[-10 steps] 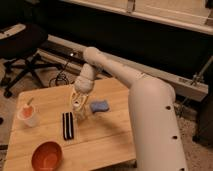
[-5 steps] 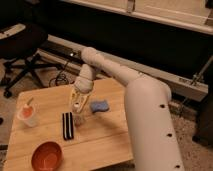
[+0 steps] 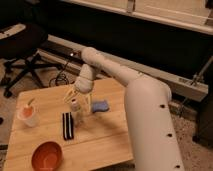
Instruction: Stand the bottle upright
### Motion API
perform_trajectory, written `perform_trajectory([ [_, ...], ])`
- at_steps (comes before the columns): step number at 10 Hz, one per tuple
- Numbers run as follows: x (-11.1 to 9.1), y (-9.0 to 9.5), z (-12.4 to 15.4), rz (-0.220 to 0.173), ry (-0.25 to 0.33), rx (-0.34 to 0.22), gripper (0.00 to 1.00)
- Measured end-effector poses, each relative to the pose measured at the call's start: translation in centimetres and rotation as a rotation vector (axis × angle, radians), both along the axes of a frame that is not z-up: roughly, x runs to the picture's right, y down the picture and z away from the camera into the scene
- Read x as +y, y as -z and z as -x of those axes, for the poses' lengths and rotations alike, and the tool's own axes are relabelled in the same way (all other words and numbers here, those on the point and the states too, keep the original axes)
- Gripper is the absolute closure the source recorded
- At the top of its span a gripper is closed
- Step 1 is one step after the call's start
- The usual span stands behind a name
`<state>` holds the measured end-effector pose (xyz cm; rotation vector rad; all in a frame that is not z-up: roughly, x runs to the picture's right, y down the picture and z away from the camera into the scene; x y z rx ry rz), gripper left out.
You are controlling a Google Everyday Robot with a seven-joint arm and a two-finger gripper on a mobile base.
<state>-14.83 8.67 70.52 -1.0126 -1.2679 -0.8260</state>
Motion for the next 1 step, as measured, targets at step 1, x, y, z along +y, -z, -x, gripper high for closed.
perform_trajectory([
  [1,0.02,0.01,0.08,0.0,0.001,-0.001,0.2],
])
